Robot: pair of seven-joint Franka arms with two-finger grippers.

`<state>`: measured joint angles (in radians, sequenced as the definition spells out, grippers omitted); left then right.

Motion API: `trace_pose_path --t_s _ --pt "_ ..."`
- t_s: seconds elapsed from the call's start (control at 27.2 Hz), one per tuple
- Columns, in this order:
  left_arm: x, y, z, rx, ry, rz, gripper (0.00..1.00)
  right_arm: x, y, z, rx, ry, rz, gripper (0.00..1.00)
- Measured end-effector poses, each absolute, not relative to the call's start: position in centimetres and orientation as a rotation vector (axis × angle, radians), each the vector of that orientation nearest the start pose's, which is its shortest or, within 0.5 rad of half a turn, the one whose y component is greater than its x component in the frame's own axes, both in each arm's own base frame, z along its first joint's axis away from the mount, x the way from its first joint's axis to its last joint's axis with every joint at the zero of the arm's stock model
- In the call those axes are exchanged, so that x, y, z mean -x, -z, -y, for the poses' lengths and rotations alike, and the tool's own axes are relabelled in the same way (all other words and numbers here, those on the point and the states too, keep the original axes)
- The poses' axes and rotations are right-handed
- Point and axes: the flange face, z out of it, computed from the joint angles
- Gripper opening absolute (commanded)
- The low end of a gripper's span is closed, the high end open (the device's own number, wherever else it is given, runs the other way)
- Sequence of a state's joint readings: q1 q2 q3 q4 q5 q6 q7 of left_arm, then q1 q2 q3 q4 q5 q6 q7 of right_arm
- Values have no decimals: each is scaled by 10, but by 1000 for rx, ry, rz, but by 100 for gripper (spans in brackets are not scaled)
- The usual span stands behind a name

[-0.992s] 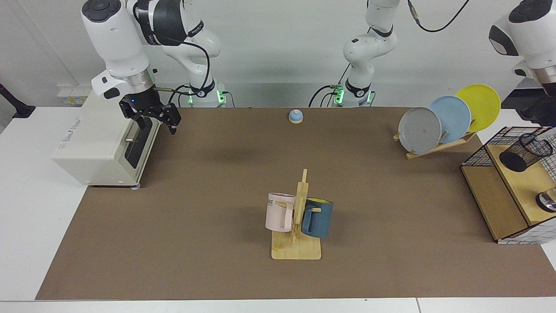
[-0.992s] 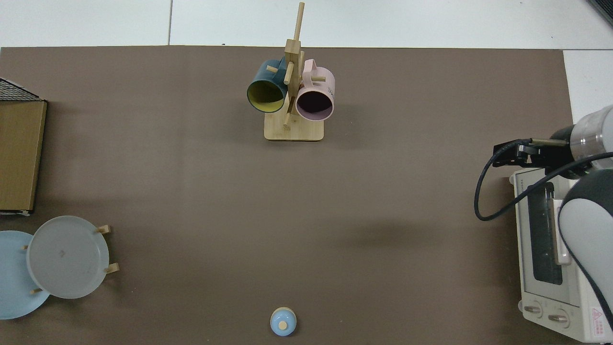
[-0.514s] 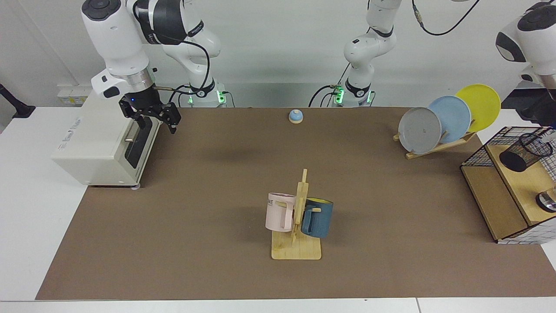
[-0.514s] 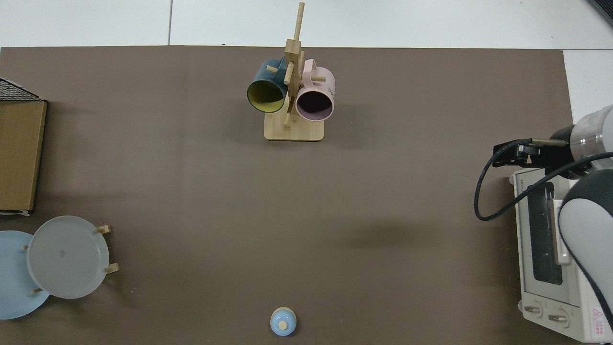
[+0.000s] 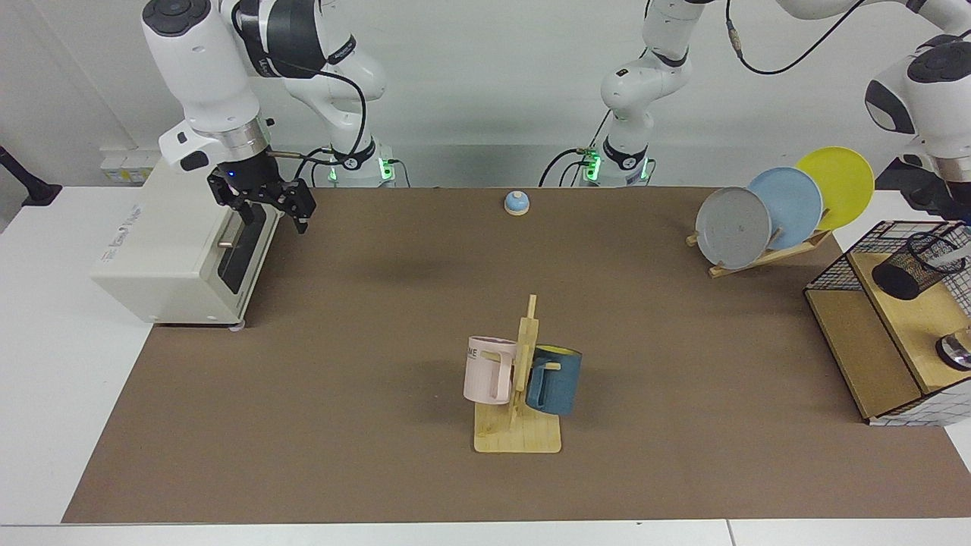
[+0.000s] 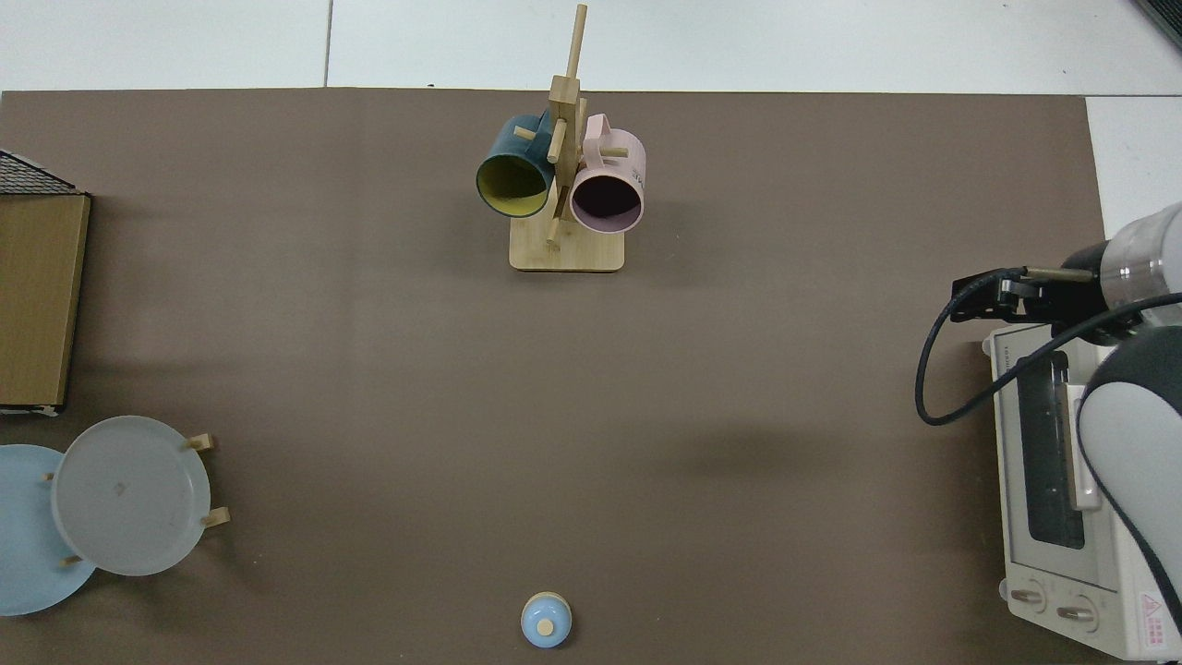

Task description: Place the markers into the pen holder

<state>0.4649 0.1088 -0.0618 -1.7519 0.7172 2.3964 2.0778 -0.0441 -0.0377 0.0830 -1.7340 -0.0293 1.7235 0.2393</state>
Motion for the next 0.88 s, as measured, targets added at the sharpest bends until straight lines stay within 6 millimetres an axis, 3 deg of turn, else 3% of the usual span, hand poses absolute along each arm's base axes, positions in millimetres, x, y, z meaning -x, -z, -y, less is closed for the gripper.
trace_pose_path --t_s 0.33,0.62,0.88 --pt "-588 -578 -247 1284 -448 -2066 100 -552 -581 -19 3154 50 -311 100" --pt "-596 -607 -201 1519 -269 -1984 100 -552 -581 -19 3154 50 -311 100" --pt "-597 -612 -161 1846 -101 -1801 100 -552 -581 -19 3154 50 -311 100"
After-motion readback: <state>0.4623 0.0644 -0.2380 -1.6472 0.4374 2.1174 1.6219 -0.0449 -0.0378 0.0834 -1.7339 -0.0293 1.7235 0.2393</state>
